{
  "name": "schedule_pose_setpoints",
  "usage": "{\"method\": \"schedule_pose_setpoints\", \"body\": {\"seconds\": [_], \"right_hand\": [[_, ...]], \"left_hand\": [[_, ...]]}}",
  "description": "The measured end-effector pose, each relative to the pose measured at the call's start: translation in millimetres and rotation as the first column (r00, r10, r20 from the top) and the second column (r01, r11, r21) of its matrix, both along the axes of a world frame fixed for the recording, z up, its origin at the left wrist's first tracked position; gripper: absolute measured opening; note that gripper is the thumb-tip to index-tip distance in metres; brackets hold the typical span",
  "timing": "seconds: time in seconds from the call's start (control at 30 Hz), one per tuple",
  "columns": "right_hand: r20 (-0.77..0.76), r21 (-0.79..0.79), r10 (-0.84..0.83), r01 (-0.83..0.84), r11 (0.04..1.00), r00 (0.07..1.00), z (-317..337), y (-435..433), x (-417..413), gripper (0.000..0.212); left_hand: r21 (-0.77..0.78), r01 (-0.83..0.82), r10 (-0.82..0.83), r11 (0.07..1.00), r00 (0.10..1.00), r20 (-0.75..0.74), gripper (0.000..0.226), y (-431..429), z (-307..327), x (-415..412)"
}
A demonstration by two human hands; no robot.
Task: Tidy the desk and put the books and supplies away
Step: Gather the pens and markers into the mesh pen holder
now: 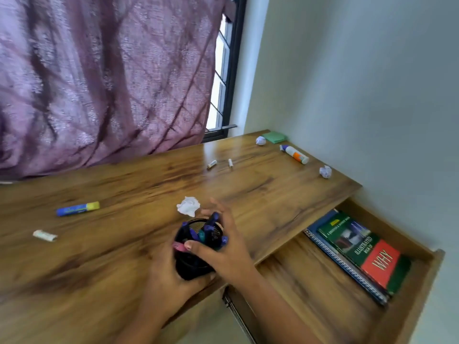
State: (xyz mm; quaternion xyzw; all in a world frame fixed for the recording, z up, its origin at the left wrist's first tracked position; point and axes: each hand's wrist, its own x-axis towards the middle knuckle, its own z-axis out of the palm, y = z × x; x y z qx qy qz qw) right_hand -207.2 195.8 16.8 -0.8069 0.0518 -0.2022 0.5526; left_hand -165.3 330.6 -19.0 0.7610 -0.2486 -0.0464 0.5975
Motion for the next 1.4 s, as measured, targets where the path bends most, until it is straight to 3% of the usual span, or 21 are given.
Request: {"method": "schedule_pose_setpoints", "body": {"seconds": [0.1,0.23,0.43,0.57,0.7,0.87,1.07,1.27,1.4], "right_hand": [[0.043,0.0,0.094,-0.094,0.996,0.995,0,-11,-22,0.089],[0.06,-0.025,0.299,-0.298,0.954,0.952,1,0,-33,0.098],[-0.011,-0.059,0.637,-0.636,0.769,0.771,12,71,-34,0.102],[-0.031,-0.133,0.718,-0.714,0.687,0.696,14,121,-34,0.102],[-0.057,-0.05,0.767,-0.769,0.638,0.64,8,157,-44,0.116],[-0.081,-0.04,0.773,-0.777,0.628,0.629,0,181,-63,0.132],[-0.083,-0.04,0.677,-0.681,0.731,0.731,3,183,-82,0.136],[-0.086,-0.063,0.396,-0.402,0.914,0.914,-3,139,-102,0.133],[-0.15,-0.041,0.255,-0.264,0.964,0.955,-6,96,-125,0.134]], "left_hand": [[-0.04,-0.047,0.046,0.998,0.999,-0.003,0.086,-14,4,-32],[0.03,-0.207,0.208,0.978,0.978,-0.02,0.091,5,-1,-59],[0.073,-0.47,0.472,0.88,0.881,-0.024,0.086,80,14,-98],[0.064,-0.59,0.593,0.805,0.805,-0.036,0.085,126,14,-122],[0.043,-0.65,0.652,0.758,0.758,-0.032,0.082,159,10,-142],[0.013,-0.66,0.66,0.751,0.751,-0.039,0.086,182,4,-158],[-0.028,-0.573,0.571,0.819,0.819,-0.049,0.086,187,6,-165],[-0.006,-0.379,0.376,0.925,0.921,-0.1,0.098,172,2,-160],[0.004,-0.241,0.239,0.971,0.961,-0.138,0.095,137,-4,-158]]}}
